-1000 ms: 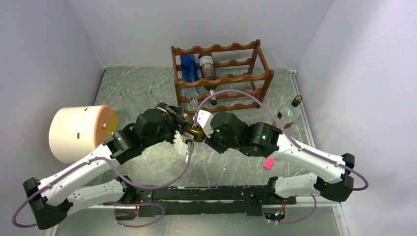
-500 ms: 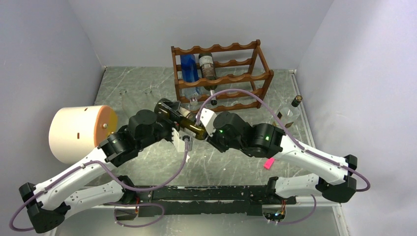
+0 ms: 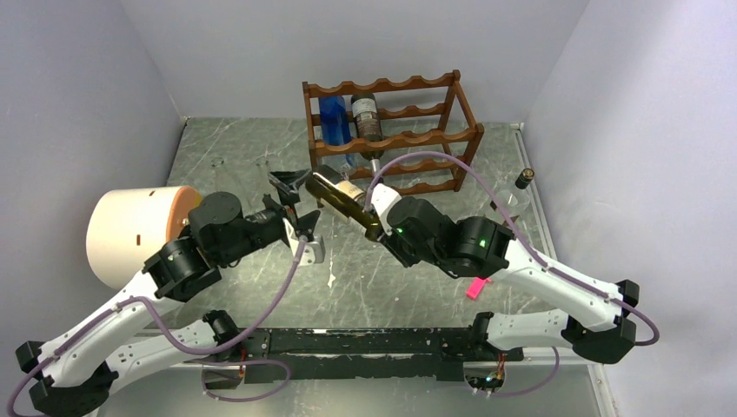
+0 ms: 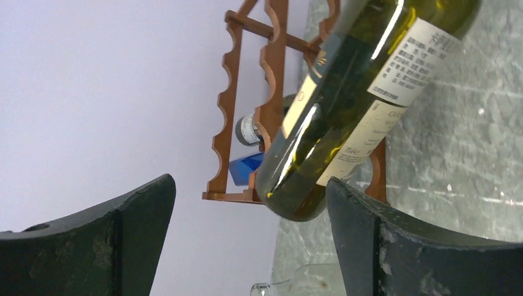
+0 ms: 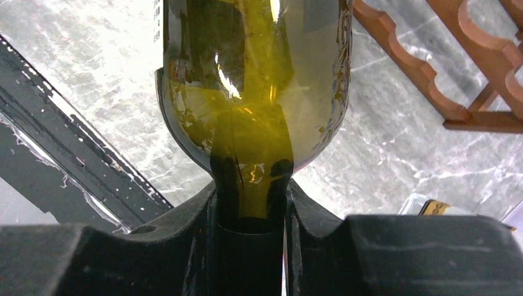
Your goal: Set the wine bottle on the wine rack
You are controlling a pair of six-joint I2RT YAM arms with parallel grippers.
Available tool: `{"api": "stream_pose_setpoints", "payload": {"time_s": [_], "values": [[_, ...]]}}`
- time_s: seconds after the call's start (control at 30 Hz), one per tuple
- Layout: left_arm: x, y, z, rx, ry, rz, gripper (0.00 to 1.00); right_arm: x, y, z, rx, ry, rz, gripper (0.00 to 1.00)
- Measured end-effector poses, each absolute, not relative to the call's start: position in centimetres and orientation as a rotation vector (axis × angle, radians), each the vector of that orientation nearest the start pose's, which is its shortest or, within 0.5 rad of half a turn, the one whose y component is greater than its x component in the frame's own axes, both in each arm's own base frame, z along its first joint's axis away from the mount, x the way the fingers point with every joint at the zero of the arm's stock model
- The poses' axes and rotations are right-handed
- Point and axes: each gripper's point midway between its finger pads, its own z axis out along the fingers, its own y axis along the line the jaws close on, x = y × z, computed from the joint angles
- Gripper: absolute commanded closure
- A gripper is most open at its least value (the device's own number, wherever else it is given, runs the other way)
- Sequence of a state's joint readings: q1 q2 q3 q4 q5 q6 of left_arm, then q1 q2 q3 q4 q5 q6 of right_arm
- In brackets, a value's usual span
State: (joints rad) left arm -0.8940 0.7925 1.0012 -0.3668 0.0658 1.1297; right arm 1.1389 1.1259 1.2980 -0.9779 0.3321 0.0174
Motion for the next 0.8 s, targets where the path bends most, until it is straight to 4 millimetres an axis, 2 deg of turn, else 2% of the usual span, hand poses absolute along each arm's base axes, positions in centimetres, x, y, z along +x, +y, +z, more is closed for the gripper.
{"api": "stream_pose_setpoints", "payload": {"time_s": [0.13, 0.27, 0.4, 0.5, 0.6, 0.8], "values": [[21.1, -22.2, 37.6, 1.342, 0.916, 0.037, 0.05, 17.0, 21.5, 24.9, -1.018, 2.107, 0.173, 1.00], [20.9, -21.9, 40.1, 1.115, 0.999, -0.118, 0.05, 18.0, 20.1, 24.8, -0.885, 2.173, 0.164, 1.00], [20.6, -22.1, 40.8, 0.918, 1.121, -0.322, 0.05, 18.9, 19.2, 24.5, -0.762, 2.245, 0.194, 1.00], [20.7, -22.6, 40.1, 0.784, 1.232, -0.462, 0.05, 19.5, 18.7, 24.5, -0.675, 2.283, 0.217, 1.00], [21.2, -23.0, 38.7, 0.669, 1.344, -0.552, 0.05, 19.6, 18.4, 24.6, -0.614, 2.300, 0.238, 1.00], [22.3, -23.6, 35.9, 0.524, 1.487, -0.620, 0.05, 18.8, 17.2, 25.0, -0.475, 2.324, 0.279, 1.00]]}}
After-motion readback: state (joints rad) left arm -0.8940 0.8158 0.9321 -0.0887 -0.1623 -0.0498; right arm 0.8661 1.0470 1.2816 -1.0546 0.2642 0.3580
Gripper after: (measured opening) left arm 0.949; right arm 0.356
